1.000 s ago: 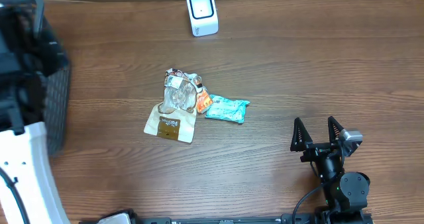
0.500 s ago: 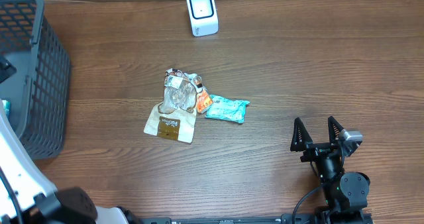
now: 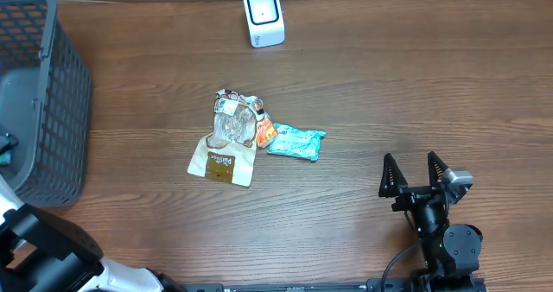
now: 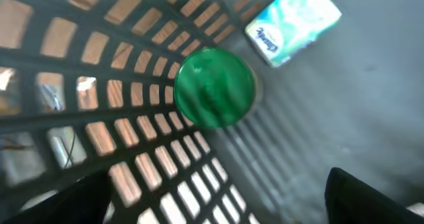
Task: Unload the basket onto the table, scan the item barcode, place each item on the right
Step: 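Move the left gripper into the basket and grasp the green-lidded jar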
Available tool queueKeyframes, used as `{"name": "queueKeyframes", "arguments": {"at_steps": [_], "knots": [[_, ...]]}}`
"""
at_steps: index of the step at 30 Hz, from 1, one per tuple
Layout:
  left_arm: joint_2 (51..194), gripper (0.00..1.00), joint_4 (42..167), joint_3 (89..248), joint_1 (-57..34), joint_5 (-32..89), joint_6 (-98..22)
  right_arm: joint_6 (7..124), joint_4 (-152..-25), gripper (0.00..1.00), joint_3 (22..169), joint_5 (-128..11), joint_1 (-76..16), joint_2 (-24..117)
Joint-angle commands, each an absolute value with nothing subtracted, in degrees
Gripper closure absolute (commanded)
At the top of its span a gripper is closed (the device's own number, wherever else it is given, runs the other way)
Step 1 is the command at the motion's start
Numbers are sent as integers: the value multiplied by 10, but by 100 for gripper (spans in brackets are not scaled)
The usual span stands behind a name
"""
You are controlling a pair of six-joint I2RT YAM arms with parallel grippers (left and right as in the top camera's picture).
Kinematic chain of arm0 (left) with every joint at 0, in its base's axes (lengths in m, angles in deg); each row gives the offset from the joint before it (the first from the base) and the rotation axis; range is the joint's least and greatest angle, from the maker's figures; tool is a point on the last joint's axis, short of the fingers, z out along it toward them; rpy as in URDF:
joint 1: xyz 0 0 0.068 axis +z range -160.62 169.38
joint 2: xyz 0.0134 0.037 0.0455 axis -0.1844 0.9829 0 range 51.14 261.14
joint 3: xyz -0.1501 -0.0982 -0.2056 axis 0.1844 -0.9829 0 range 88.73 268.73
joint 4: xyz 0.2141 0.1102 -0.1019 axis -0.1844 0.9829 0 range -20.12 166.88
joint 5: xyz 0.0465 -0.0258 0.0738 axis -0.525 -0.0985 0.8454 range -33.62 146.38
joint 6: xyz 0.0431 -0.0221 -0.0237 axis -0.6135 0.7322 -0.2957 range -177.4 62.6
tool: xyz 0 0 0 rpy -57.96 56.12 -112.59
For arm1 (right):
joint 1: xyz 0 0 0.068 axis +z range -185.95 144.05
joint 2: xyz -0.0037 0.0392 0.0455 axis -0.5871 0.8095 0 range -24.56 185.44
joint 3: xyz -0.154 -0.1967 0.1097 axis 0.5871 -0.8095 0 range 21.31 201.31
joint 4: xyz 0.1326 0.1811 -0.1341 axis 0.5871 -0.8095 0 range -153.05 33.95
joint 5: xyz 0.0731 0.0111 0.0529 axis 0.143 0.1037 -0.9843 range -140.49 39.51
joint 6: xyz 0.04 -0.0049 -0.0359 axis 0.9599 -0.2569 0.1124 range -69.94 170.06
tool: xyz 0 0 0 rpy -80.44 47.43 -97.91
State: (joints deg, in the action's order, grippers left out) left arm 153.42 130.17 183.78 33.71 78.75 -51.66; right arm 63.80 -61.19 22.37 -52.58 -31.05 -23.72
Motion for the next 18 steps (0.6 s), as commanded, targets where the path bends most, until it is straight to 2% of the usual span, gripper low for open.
{"name": "queueKeyframes", "arguments": {"at_steps": [1,5,18], "knots": [[1537,9,1261,1785,347,786,-556,637,-608,0,218,-518,-308,-244],[1542,0,1185,1738,351,749,-647,637,-608,0,218,-518,-308,-244],[1582,2,1104,1733,366,745,-675,637,-608,0,218,-518,-308,-244]]}}
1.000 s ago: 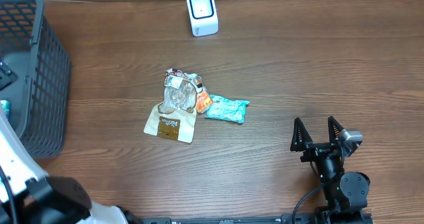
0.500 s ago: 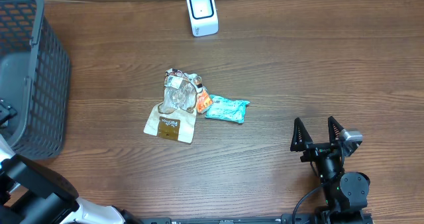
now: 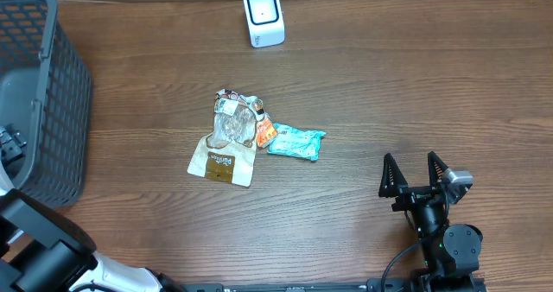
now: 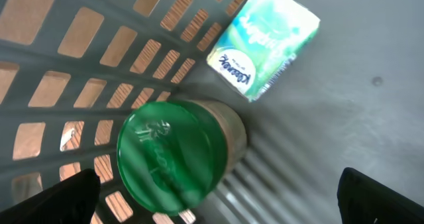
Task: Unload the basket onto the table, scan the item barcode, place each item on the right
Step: 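Move the left gripper into the basket and grasp the green-lidded jar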
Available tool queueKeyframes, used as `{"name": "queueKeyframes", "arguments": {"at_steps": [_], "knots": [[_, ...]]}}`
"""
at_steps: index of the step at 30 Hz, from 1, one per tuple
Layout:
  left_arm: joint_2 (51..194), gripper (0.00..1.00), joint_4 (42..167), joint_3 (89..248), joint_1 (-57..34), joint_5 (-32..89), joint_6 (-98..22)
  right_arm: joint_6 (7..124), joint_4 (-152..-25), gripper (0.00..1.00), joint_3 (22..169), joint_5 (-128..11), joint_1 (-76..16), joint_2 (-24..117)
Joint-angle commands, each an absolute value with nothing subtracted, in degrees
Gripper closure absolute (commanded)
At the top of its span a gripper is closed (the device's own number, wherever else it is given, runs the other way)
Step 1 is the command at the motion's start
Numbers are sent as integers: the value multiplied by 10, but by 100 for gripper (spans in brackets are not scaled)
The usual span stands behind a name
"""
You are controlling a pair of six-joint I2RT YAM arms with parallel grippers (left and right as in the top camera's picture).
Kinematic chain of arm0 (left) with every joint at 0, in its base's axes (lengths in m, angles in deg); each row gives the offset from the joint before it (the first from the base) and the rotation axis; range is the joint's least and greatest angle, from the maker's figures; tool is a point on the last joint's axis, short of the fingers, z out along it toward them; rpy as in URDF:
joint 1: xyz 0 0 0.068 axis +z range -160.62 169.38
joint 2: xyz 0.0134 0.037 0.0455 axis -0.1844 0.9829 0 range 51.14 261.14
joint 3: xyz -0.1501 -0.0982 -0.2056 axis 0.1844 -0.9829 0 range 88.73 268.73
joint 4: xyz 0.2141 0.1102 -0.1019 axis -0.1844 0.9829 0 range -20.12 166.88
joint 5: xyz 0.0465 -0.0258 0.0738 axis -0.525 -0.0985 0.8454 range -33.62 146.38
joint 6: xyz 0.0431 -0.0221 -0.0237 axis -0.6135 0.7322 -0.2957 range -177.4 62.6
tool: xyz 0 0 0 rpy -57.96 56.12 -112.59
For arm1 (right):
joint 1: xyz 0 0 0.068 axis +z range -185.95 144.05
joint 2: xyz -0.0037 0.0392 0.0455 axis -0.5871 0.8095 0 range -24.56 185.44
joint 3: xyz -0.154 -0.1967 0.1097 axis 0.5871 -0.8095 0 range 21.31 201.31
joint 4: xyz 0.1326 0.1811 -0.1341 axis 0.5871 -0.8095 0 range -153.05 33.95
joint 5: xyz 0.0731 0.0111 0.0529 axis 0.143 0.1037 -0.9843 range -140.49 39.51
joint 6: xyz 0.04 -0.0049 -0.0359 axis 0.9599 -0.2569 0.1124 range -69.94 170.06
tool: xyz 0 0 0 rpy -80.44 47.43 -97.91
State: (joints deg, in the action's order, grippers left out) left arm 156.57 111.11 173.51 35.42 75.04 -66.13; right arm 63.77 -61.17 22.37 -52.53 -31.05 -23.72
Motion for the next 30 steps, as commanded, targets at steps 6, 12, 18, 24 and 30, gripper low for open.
{"name": "queueKeyframes", "arguments": {"at_steps": [6,12,18,24,30], "knots": [[1607,5,1100,1733,379,743,-674,637,-608,0,218,-518,-308,-244],[1625,9,1103,1733,384,743,-651,637,-608,0,218,-518,-308,-244],[1628,17,1108,1733,386,740,-607,637,-608,0,218,-518,-308,-244],[1628,38,1114,1733,385,661,-604,637,-608,0,218,-518,-308,-244],[1628,42,1118,1733,385,593,-569,637,-608,0,218,-519,-308,-244]]}}
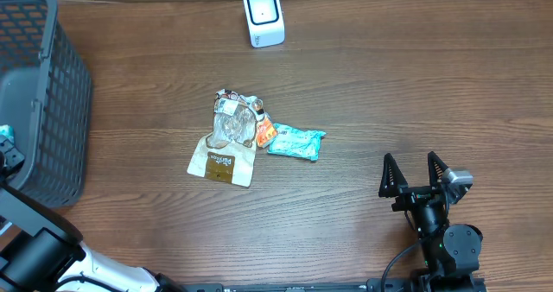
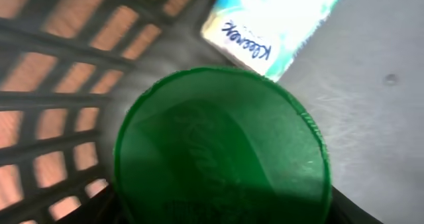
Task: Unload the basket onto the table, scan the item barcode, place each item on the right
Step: 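Move the left gripper into the basket and grasp the green-lidded jar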
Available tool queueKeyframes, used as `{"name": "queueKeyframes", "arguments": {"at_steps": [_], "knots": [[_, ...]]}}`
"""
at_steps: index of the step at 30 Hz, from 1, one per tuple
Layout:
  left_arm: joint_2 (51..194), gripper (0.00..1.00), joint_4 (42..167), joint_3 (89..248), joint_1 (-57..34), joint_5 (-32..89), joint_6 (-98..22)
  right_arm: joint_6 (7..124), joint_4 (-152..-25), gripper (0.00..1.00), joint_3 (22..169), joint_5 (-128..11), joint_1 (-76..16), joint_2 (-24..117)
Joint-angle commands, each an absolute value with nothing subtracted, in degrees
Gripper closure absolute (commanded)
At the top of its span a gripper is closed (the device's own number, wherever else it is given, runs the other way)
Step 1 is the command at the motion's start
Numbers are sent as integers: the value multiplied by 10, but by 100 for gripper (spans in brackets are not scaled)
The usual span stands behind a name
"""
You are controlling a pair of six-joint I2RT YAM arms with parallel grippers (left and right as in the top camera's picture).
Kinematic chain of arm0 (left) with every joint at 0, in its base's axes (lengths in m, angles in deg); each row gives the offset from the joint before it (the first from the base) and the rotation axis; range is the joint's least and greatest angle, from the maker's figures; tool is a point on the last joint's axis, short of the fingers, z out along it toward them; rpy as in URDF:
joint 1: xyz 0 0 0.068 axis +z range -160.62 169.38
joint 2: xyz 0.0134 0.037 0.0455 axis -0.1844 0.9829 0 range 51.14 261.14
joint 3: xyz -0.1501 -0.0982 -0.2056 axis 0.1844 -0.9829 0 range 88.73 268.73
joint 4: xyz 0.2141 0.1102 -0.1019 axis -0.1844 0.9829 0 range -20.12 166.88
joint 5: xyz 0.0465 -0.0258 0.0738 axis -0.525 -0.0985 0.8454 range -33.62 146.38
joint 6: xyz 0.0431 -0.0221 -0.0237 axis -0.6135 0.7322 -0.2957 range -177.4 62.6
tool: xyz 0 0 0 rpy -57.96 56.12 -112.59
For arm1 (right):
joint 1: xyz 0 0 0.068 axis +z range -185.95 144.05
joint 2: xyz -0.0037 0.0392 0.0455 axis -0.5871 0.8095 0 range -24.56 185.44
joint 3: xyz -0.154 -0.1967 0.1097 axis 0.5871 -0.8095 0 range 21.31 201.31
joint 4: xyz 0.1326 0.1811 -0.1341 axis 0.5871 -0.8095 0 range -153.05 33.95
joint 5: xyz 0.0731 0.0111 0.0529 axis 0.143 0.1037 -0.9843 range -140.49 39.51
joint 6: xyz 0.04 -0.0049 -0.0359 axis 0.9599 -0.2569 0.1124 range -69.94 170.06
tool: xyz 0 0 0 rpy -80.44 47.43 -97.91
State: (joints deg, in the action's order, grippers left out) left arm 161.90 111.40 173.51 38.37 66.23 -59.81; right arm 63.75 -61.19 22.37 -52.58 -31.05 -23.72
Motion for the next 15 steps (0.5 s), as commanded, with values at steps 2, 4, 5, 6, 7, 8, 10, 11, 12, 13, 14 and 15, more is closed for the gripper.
{"name": "queueKeyframes", "arguments": {"at_steps": [2,4,5,6,7,8,10,11,12,13,14,15], "knots": [[1628,40,1118,1733,385,570,-569,637,-608,0,218,-518,-308,-244],[1628,36,1118,1733,385,561,-569,637,-608,0,218,-518,-308,-244],[1628,32,1117,1733,385,560,-569,637,-608,0,218,-518,-308,-244],[1628,28,1116,1733,385,560,-569,637,-608,0,218,-518,-308,-244],[1628,25,1113,1733,385,559,-570,637,-608,0,218,-519,-308,-244],[1628,23,1110,1734,385,559,-570,637,-608,0,218,-518,-308,-244],[1628,20,1105,1738,385,553,-570,637,-608,0,218,-518,-308,-244],[1628,18,1104,1741,385,552,-570,637,-608,0,218,-518,-308,-244],[1628,18,1105,1746,385,553,-570,637,-608,0,218,-518,-308,-244],[1628,17,1106,1752,385,553,-571,637,-608,0,218,-518,-308,-244],[1628,17,1108,1758,385,553,-573,637,-608,0,218,-518,-308,-244],[1628,17,1112,1766,385,553,-574,637,-608,0,218,-518,-308,-244]]}}
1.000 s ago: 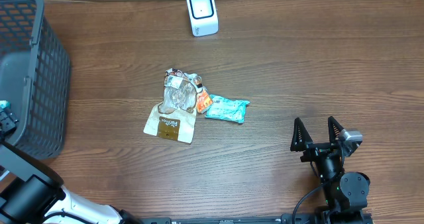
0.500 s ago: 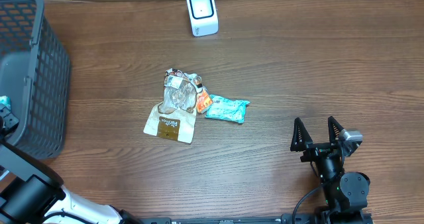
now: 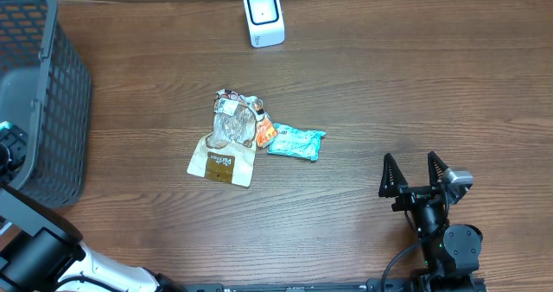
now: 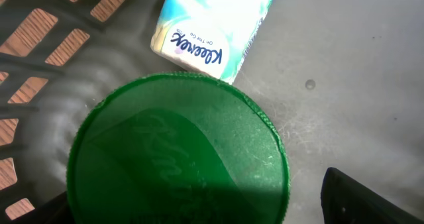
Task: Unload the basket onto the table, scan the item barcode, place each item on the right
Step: 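Move the left gripper into the basket and grasp the green-lidded jar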
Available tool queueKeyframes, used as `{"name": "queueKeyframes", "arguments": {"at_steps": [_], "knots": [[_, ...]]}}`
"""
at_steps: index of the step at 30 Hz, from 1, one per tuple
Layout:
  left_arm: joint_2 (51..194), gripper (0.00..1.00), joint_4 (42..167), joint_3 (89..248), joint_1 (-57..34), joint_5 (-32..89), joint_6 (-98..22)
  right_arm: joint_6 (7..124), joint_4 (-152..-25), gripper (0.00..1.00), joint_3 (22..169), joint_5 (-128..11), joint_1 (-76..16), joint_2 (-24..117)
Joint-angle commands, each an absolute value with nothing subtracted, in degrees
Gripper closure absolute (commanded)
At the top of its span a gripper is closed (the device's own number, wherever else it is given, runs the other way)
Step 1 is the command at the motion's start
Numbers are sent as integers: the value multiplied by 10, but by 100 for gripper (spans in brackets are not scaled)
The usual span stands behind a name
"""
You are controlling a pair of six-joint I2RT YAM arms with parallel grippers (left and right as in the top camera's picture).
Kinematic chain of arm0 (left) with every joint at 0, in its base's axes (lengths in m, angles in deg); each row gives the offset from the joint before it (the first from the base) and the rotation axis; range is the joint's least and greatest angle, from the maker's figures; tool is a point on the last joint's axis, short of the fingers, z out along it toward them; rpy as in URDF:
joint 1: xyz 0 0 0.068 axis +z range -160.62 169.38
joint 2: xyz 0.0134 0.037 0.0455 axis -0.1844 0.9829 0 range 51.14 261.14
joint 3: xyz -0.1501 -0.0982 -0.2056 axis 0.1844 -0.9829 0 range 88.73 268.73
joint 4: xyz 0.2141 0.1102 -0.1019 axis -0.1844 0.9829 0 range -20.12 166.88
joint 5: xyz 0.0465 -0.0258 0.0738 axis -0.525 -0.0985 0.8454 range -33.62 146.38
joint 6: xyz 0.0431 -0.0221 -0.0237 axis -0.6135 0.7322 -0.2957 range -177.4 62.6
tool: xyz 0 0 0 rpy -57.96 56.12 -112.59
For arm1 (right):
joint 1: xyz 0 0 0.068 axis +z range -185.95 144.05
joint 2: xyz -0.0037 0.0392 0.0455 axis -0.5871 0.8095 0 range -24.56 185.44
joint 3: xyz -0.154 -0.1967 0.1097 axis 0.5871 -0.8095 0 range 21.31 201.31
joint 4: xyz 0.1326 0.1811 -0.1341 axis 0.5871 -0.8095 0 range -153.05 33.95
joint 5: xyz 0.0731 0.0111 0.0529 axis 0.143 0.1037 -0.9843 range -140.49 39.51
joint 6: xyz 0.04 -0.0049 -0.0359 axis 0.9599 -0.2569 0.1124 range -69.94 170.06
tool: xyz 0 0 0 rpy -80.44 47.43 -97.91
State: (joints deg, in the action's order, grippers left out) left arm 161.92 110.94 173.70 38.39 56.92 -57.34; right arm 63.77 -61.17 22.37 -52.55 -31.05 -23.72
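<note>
In the left wrist view, a can with a green lid (image 4: 179, 154) stands upright inside the grey mesh basket (image 3: 43, 93), filling the lower half of the view. A teal Kleenex pack (image 4: 212, 25) lies just beyond it on the basket floor. My left gripper (image 4: 195, 209) is open, low in the basket, with its black fingers (image 4: 358, 197) on either side of the lid and a gap showing on the right. In the overhead view only a bit of the left gripper (image 3: 7, 145) shows at the basket's near edge. The white barcode scanner (image 3: 263, 15) stands at the table's far edge. My right gripper (image 3: 416, 173) is open and holds nothing.
A pile of snack bags (image 3: 235, 136) and a teal packet (image 3: 295, 142) lie in the middle of the wooden table (image 3: 389, 85). The basket's mesh wall (image 4: 40, 38) runs close along the left of the can.
The green lid has shifted left in the left wrist view, and the right finger now shows beside it. More of the Kleenex pack is visible. The right arm has not moved.
At first the green lid was small and distant in the left wrist view, against the mesh wall. It then appeared larger, then filled the view. Now the lid sits between the open fingers. The right arm and the table items stayed where they were.
</note>
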Motion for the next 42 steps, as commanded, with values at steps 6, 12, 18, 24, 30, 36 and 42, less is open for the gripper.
{"name": "queueKeyframes", "arguments": {"at_steps": [6,12,18,24,30,36,42], "knots": [[1628,14,1106,1790,385,557,-587,637,-608,0,218,-518,-308,-244],[1643,15,1094,1789,385,570,-589,637,-608,0,218,-518,-308,-244],[1667,23,1098,1789,385,570,-591,637,-608,0,218,-518,-308,-244],[1667,33,1096,1790,385,570,-591,637,-608,0,218,-518,-308,-244],[1665,39,1104,1790,385,570,-591,637,-608,0,218,-518,-308,-244],[1646,41,1124,1794,385,570,-591,637,-608,0,218,-518,-308,-244],[1600,43,1140,1806,385,568,-585,637,-608,0,218,-518,-308,-244]]}}
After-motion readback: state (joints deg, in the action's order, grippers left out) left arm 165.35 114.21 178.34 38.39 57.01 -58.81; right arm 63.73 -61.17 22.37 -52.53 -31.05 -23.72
